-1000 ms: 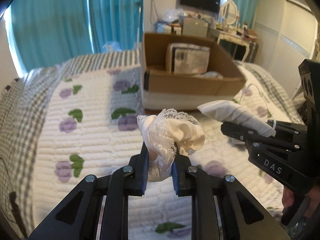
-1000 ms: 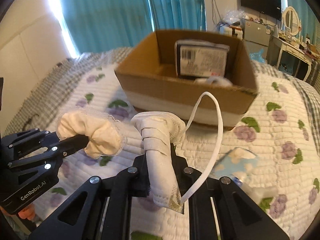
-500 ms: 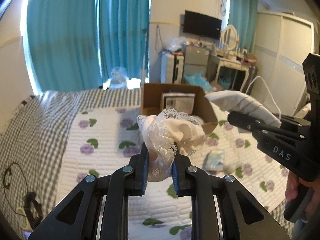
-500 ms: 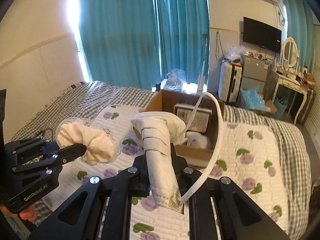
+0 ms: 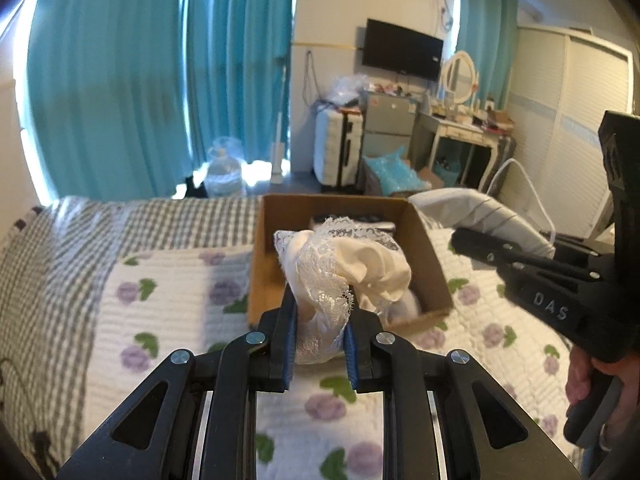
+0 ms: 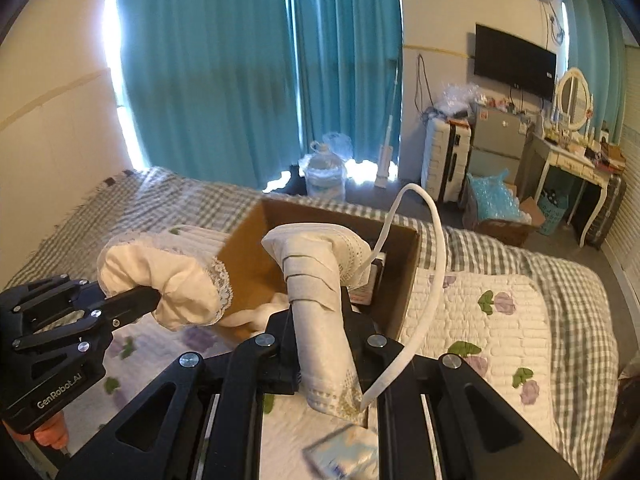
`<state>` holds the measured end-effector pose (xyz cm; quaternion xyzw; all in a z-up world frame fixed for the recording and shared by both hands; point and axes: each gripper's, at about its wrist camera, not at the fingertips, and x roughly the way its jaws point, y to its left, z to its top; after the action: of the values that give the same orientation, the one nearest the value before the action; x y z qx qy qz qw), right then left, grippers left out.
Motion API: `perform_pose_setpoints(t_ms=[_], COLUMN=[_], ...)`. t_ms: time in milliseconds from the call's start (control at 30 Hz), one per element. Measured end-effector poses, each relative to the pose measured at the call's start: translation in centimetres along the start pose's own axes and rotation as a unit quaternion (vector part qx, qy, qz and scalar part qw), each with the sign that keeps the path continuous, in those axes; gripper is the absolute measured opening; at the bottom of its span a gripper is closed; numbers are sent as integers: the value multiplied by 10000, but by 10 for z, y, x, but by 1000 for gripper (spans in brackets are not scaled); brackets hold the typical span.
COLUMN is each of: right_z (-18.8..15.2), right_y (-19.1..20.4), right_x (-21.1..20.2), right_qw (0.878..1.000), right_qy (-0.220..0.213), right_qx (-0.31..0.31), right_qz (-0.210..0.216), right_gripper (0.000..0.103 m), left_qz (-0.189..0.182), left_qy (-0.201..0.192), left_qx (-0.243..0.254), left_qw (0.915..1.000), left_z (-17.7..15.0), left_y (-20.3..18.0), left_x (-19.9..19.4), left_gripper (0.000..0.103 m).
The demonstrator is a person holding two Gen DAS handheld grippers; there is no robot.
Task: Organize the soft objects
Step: 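Carry the mask and scrunchie into the box and open both grippers, then grasp a small white item with the right gripper while the left grasps the light-blue tissue pack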
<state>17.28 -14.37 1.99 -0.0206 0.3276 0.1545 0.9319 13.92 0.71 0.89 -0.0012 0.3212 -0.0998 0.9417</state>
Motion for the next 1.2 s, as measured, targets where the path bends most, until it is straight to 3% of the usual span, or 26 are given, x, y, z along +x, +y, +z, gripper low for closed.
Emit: perform_pose_setpoints(t_ms=[267,367,400,433,467,500,533,600,800,900,1200], right_z=[-4,-7,-7,-7,-7,-7,-6,-2,17,26,27], right_y=[-19,-21,-22,-22,-22,-24,-25,-24,-25,-23,-14], right_x=[89,103,105,106,106,105,103,95,57,40,-34], right_qw=[9990,9989,9989,9990,9992,9992,9993,9993,9994,9993,9980], right_qy=[437,465,459,437,401,378,342,267,6,-32,-301], right_qx=[-47,-15,13,29,55,95,138,176,173,141,177], right_qz=[74,31,-3,-12,-34,-70,-111,-188,-293,-338,-522], right_gripper=[13,14,20,26,41,54,57,64,96,98,99], left_qz=[95,64,57,76,91,107,107,110,267,415,650], left_qy=[220,192,165,146,154,160,154,66,-103,-258,-352], left_qx=[223,374,423,461,484,477,432,290,181,219,241], left_qw=[9995,9991,9990,9988,9987,9987,9989,9995,9994,9986,9970], left_z=[5,3,1,0,0,0,1,3,15,19,6], left_y=[3,1,0,-1,-3,-3,-2,0,1,2,-2], left_x=[72,83,85,86,87,87,87,81,46,21,-46], left_gripper=[19,26,26,33,39,55,68,75,78,88,88])
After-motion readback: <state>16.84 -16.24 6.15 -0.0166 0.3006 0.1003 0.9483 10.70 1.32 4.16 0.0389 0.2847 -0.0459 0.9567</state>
